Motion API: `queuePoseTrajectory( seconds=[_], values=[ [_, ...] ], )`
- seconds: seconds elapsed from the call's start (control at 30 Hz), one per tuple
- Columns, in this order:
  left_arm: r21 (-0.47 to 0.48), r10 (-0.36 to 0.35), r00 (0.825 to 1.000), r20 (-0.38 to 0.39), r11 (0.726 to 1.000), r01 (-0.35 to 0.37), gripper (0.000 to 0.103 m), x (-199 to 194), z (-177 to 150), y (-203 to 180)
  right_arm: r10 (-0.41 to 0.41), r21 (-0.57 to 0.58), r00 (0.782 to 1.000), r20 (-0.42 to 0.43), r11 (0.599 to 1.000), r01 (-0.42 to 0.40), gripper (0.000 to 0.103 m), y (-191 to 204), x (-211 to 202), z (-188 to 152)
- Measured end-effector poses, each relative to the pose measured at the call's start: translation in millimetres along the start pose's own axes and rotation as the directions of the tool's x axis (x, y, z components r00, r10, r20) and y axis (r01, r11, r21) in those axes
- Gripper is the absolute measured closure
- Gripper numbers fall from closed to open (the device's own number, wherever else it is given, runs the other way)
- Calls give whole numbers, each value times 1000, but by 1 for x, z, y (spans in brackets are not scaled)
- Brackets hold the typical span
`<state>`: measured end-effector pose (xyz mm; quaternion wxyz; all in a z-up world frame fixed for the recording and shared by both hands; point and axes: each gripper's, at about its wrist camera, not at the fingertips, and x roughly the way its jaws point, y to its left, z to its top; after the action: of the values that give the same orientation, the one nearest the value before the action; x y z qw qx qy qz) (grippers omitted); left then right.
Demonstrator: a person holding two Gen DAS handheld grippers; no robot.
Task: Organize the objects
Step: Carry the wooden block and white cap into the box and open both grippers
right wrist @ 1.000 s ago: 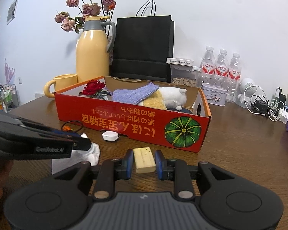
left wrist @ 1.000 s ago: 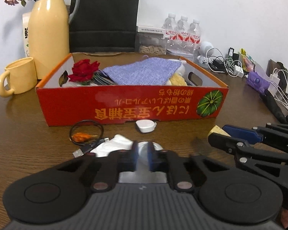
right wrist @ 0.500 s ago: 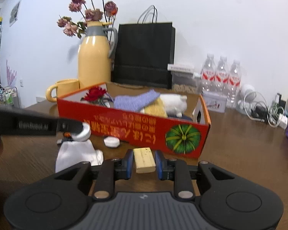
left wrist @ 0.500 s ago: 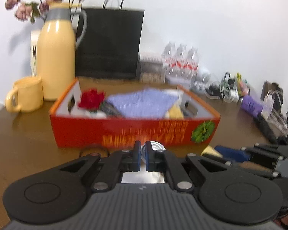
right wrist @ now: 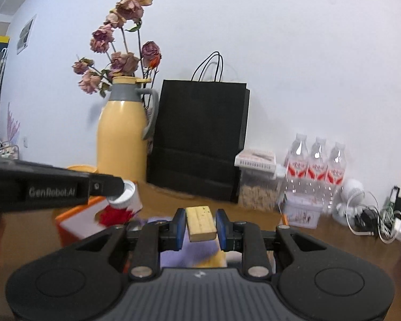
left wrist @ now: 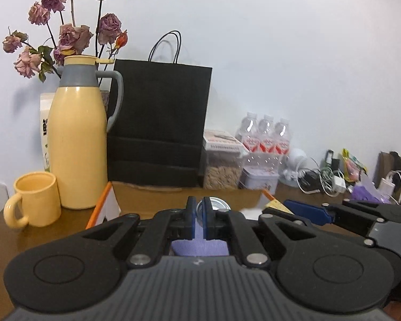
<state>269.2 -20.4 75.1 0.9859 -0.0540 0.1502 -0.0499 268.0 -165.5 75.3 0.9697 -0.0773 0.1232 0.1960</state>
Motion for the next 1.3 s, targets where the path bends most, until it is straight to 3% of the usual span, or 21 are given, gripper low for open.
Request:
queuePoseTrajectory(
  seconds=[0.33,0.63,0.7,0.77,0.83,0.9,1.3],
  values=[
    [-52,37,999,-28,998,-38,98,64,11,20,-22,60,999,-47,998,24,80,-25,73,9],
    [6,56,996,-73,998,-55,95,80,1,23,15,104,992,-125,995,-2,77,-42,91,-6],
    [11,53,996,-71,999,-52,76,77,1,24,30,105,989,-142,994,-15,58,-42,89,-7],
    [17,71,996,-62,997,-70,27,73,0,25,35,108,990,-136,994,-20,25,-43,84,-8],
    [30,91,995,-44,996,-89,0,68,1,25,25,100,991,-134,995,-12,11,-43,80,-8],
    [32,102,994,-23,994,-102,0,63,2,25,16,104,992,-125,995,-3,0,-44,75,-7],
    [12,126,992,-10,992,-126,0,35,6,27,-2,98,994,-110,995,13,0,-41,47,-3]
  ],
)
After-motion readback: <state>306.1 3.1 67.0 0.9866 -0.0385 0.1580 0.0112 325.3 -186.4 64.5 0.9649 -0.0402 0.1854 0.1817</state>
